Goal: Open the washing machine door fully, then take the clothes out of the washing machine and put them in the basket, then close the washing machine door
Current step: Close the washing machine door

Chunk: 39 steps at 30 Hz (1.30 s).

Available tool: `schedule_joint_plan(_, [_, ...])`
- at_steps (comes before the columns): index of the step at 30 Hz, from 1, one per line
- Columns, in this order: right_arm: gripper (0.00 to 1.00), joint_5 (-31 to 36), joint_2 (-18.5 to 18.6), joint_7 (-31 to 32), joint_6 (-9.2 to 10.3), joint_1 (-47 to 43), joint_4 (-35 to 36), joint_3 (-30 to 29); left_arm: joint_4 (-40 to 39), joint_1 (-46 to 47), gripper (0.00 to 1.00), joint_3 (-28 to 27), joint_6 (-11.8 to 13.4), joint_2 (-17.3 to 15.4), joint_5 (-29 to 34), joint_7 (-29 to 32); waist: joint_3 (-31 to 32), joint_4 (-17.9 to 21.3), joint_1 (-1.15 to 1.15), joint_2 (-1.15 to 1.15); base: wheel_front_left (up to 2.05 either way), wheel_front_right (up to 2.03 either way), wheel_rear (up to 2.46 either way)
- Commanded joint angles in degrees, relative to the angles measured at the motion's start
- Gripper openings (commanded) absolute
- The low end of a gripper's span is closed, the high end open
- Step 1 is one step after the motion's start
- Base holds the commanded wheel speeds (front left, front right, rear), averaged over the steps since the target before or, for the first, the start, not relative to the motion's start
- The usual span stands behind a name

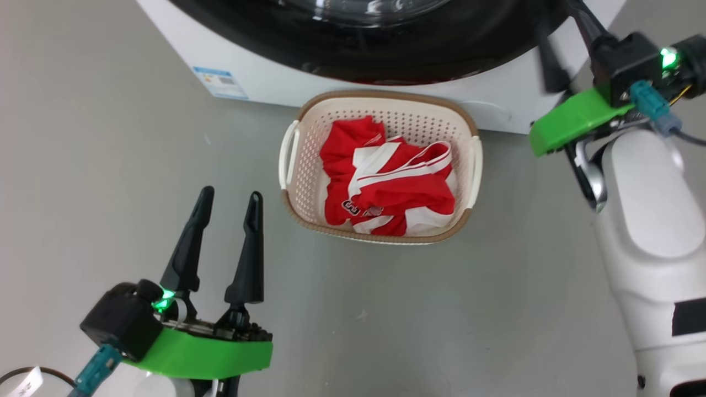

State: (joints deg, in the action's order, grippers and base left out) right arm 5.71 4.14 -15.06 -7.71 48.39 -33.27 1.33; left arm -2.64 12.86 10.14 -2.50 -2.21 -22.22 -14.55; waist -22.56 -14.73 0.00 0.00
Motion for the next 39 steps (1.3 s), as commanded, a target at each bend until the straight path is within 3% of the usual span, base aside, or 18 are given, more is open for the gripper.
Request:
schedule_joint_plan(1, [1.0,-1.85,-1.23,0.06,0.22,-1.62,2.55,1.96,-0.82,-0.11,1.0,-2.04,0.43,-0.66,0.68,-0.45,1.72,1.82,0.0,0.0,0.0,0.0,0.0])
schedule_joint_plan(20, [1.0,-9.92,-1.25,0.06,0.22,-23.6,16.88,1.66,0.6,-3.93,1.0,-4.86,-1.27,-0.66,5.29,-0.45,10.56,9.56,0.0,0.0,0.0,0.0,0.0])
schedule_joint_plan(39, [1.0,-12.47,-1.26,0.06,0.22,-40.44,27.16,-2.79,0.54,-11.03,1.0,-9.42,-1.23,-0.66,6.44,-0.45,19.53,12.98,0.0,0.0,0.0,0.0,0.0])
